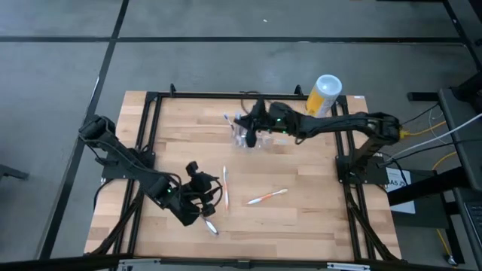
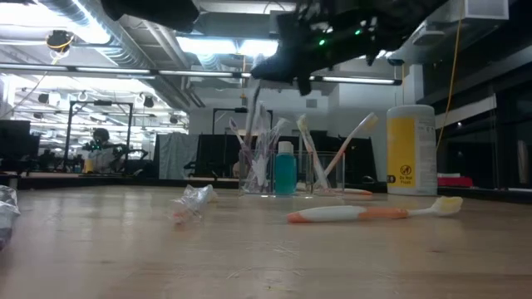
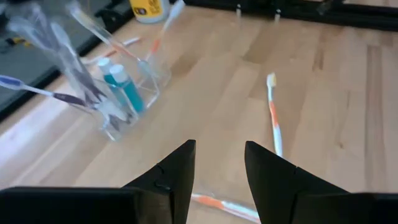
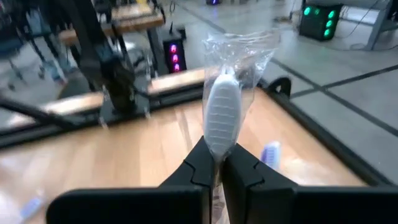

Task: Pick & Place toothbrushing station
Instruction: Put the purple toothbrush into the left section of the transparent organizer

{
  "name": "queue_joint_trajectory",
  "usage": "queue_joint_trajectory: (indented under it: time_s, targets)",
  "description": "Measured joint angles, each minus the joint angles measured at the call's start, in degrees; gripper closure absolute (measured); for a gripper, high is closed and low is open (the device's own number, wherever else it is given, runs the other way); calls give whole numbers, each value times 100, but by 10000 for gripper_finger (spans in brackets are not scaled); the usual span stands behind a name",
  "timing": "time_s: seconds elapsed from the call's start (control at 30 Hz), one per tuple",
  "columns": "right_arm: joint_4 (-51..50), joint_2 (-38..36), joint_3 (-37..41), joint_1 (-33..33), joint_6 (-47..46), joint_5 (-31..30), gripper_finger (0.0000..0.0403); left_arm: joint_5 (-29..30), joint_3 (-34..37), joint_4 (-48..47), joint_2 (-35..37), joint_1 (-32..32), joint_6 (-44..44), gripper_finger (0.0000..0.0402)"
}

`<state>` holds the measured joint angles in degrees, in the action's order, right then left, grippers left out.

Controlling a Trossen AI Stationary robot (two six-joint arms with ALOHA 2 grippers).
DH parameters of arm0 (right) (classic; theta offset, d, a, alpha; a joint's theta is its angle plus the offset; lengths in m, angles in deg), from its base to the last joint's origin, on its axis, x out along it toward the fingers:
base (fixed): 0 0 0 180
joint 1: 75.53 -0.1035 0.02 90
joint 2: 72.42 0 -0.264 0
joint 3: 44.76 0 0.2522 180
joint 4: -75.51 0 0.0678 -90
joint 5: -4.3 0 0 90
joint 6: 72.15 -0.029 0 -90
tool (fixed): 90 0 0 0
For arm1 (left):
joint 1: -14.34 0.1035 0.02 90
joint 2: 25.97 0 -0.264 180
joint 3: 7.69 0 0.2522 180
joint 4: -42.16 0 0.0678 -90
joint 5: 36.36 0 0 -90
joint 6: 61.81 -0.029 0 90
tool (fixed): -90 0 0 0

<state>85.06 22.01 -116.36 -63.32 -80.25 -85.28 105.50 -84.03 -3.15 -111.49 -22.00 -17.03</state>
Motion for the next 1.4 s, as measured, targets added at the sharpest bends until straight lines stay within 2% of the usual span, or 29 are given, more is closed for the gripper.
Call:
queue_joint_trajectory:
  time_s: [0.13,0.2,0.37,0.5,0.77,0.93,1.1,1.4]
  targets:
    - [-32,505,-167,-2,112,-36,389,-100,0,1,-37,-27,112,265]
    - [-108,657,-169,0,128,-248,389,-83,0,2,-35,-60,131,265]
    - [-283,768,-176,-2,127,-257,389,-84,0,-24,-35,-120,269,265]
    - [-673,770,-175,41,107,-413,365,-20,0,1,-35,-118,266,265]
    - [-690,770,-187,125,-41,-82,346,64,0,38,-35,-118,411,265]
    - [-755,777,-585,120,-43,78,344,160,0,309,-35,-118,408,265]
    - [-1186,777,-977,166,-28,-32,343,356,0,369,-35,-118,401,265]
    - [-2041,776,-1098,194,-212,366,334,419,0,515,-35,-118,246,265]
